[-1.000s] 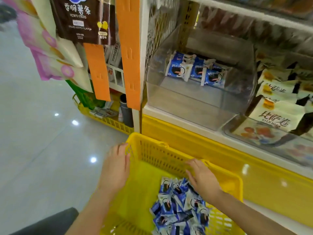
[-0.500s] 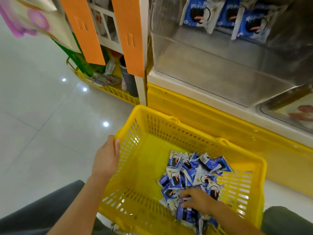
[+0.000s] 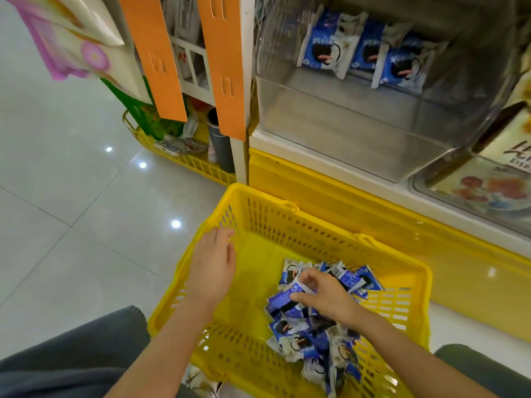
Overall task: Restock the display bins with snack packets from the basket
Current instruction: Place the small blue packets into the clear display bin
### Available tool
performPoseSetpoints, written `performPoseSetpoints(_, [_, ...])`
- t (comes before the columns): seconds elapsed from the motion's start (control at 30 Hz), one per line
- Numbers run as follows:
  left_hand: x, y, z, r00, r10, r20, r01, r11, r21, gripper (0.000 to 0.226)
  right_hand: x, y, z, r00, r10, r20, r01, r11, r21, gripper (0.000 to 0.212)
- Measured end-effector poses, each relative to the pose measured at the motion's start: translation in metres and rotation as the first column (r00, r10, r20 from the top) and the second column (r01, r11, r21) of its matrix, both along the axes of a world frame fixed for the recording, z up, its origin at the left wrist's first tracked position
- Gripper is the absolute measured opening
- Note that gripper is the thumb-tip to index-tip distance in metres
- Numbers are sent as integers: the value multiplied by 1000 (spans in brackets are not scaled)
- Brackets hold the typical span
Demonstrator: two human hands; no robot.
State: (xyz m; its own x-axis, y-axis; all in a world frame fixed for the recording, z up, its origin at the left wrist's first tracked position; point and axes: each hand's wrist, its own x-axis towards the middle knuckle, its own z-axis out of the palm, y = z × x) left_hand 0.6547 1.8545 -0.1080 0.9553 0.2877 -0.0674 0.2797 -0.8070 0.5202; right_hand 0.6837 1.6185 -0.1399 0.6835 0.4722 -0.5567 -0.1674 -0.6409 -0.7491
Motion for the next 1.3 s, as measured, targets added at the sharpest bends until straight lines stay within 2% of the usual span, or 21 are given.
performPoseSetpoints(0.03, [-2,-14,3,998,-34,-47,24,982,-189,17,1,1,9,1000,-24,7,23,998,51,25])
performPoseSetpoints(0.1, [-9,-40,8,967,-140,-213,-8,821,-572,18,2,3,24,998,-63,6,61,990,128,24])
performPoseSetpoints(0.17, [-19,-57,7,904,-305,-300,-29,655,-755,16,1,4,37,995,-96,-36,101,974,203,19])
performPoseSetpoints(0.2, [-23,-63,7,883,-351,-312,-38,609,-792,15,0,5,42,992,-115,-54,125,964,236,17])
performPoseSetpoints(0.27, [-30,-68,6,888,-321,-330,-93,577,-811,19,-5,4,49,986,-166,-13,164,955,249,20])
performPoseSetpoints(0.37, [-35,-71,6,879,-160,-449,-255,639,-726,44,-13,3,54,942,-248,226,206,959,193,18])
performPoseSetpoints(0.4, [-37,-72,8,851,-146,-504,-329,599,-730,51,-16,2,55,918,-255,303,201,959,200,16])
performPoseSetpoints(0.47, [-36,-75,11,815,-197,-545,-445,388,-807,53,-24,3,55,871,-234,431,155,965,211,11])
performPoseSetpoints(0.57, [-32,-77,15,847,-184,-498,-515,-55,-856,30,-35,1,54,816,-140,561,43,982,183,8])
performPoseSetpoints(0.6, [-30,-78,16,852,-143,-504,-523,-165,-836,24,-39,0,53,789,-84,609,-25,985,168,8])
performPoseSetpoints(0.63, [-29,-79,15,855,-103,-509,-519,-205,-830,21,-42,-1,52,765,-30,643,-94,983,158,8])
performPoseSetpoints(0.67, [-29,-80,13,858,-72,-508,-513,-166,-842,21,-46,-2,50,757,12,653,-149,977,155,8])
performPoseSetpoints(0.73, [-29,-81,7,865,-17,-501,-501,12,-865,22,-51,-6,45,781,52,623,-184,971,151,11])
performPoseSetpoints(0.8, [-28,-82,3,860,57,-508,-511,131,-850,20,-54,-15,35,833,12,554,-88,990,111,15])
performPoseSetpoints(0.87, [-28,-81,-2,855,89,-512,-518,203,-831,15,-55,-31,19,893,-18,449,39,999,-37,16])
performPoseSetpoints(0.9, [-28,-81,-3,855,84,-512,-517,232,-824,13,-56,-42,9,924,7,384,54,987,-150,18])
performPoseSetpoints(0.97, [-28,-82,-7,854,68,-516,-513,275,-813,10,-61,-62,-11,974,95,206,-16,934,-357,29])
performPoseSetpoints(1.03, [-28,-84,-12,855,54,-515,-503,322,-802,10,-70,-79,-27,993,116,4,-102,893,-438,48])
performPoseSetpoints(1.1, [-29,-87,-15,856,40,-516,-495,355,-793,11,-78,-85,-38,986,115,-122,-158,883,-442,67])
performPoseSetpoints(1.2, [-31,-90,-17,852,8,-523,-484,392,-783,18,-85,-83,-46,979,118,-166,-179,886,-427,87])
performPoseSetpoints(1.3, [-34,-90,-16,846,-4,-533,-483,418,-769,20,-88,-84,-50,976,173,-135,-214,882,-421,87])
